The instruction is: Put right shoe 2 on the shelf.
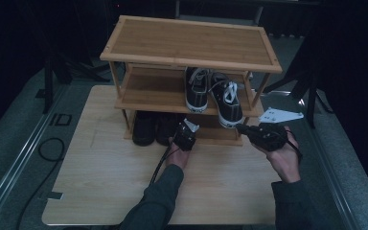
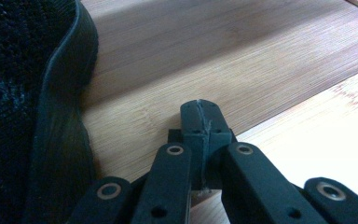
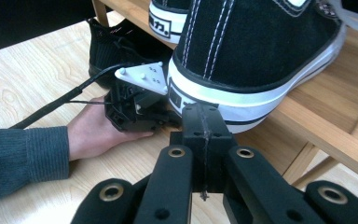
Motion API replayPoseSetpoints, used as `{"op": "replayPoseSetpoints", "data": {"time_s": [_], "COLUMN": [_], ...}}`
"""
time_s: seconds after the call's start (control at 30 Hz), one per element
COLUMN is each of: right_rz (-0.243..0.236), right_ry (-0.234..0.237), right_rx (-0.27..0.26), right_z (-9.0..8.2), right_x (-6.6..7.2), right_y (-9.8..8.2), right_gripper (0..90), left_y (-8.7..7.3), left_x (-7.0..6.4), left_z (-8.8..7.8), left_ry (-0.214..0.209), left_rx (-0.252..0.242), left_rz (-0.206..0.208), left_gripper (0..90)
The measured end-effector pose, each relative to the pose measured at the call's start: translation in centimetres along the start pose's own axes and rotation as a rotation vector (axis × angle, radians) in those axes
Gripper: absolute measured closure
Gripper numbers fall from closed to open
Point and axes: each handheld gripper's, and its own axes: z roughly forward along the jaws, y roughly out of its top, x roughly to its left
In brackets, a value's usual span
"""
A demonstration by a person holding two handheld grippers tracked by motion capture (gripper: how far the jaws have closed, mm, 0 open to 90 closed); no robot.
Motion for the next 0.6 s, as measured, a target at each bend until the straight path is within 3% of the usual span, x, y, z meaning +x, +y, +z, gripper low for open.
{"op": "replayPoseSetpoints", "data": {"time_s": [0.1,0.17,0.27,0.57,0.6], "right_rz": [0.004,0.002,0.036,0.041,0.038], "right_ry": [0.008,-0.028,0.007,0.022,0.023], "right_rx": [0.002,0.016,-0.009,-0.040,-0.039], "right_z": [0.6,1.2,1.6,2.4,2.5], "right_x": [0.1,0.2,-0.2,0.2,0.3], "right_y": [0.0,-0.1,-0.2,0.5,0.6], "right_gripper": [90.0,90.0,90.0,90.0,90.0], "left_y": [0.0,0.0,0.0,0.0,0.0], "left_x": [0.0,0.0,0.0,0.0,0.1], "left_z": [0.0,0.0,0.0,0.0,-0.1], "left_ry": [0.000,-0.001,-0.001,0.000,-0.001], "left_rx": [-0.001,-0.003,-0.003,-0.003,0.012], "left_rz": [-0.002,-0.006,-0.003,-0.001,0.016], "left_gripper": [90.0,90.0,90.0,90.0,90.0]}}
